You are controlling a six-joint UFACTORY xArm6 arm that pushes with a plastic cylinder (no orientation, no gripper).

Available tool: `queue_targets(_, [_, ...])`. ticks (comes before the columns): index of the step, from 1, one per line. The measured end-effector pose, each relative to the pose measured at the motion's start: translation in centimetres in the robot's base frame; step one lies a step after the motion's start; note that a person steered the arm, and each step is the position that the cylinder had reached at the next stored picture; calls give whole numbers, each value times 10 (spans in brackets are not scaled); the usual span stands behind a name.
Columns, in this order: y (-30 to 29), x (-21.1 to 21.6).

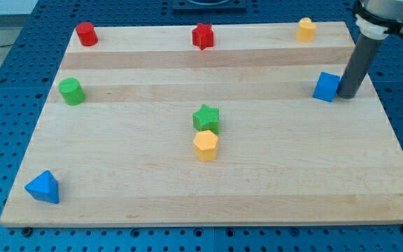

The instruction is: Drag blue cube above the green star

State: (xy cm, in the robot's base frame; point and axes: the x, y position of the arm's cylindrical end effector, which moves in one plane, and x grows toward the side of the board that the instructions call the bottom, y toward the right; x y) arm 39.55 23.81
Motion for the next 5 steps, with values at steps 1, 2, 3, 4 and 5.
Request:
queue_targets(1, [-23,-7])
queue_targets(2, [-53,-23])
queue_targets(3, [-88,-37])
queue_targets(4, [-107,-48])
queue_targets(5, [-134,-62])
